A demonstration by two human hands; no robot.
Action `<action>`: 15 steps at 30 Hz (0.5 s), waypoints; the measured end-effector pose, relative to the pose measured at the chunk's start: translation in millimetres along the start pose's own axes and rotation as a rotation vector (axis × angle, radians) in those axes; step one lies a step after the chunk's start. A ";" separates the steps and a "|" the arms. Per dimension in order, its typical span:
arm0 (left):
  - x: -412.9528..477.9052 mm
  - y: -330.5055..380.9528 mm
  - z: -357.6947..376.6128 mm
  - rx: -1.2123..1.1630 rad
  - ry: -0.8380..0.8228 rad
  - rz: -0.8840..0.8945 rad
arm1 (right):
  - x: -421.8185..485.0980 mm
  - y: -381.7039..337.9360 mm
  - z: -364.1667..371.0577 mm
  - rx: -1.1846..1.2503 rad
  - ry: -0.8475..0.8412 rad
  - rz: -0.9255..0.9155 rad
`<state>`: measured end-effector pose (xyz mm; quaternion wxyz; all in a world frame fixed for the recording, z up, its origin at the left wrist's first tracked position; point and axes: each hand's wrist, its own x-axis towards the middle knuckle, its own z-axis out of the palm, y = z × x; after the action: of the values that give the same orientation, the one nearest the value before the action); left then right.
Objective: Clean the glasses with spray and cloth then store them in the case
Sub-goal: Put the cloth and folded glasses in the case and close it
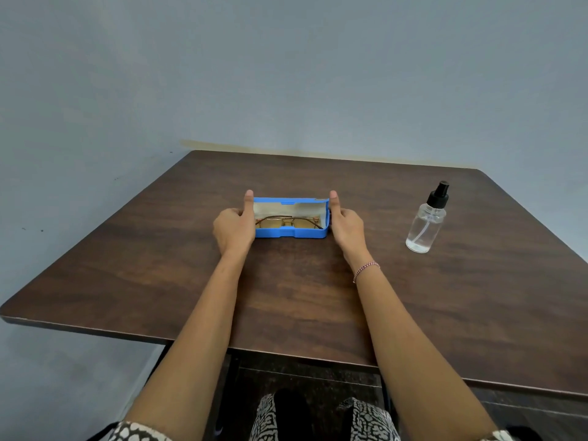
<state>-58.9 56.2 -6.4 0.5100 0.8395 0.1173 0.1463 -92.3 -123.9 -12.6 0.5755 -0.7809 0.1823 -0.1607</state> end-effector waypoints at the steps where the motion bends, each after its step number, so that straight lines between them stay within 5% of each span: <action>1: -0.6 -0.3 1.3 -0.024 -0.008 0.005 | 1.5 0.8 -0.7 0.010 0.004 0.006; 15: -7.3 7.4 18.4 -0.566 -0.148 -0.209 | 12.6 -0.3 -10.9 0.401 0.063 0.054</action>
<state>-58.5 35.2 -8.8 0.7429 0.6560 0.1203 0.0584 -86.1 -139.0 -8.6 0.7176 -0.6399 0.1855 -0.2026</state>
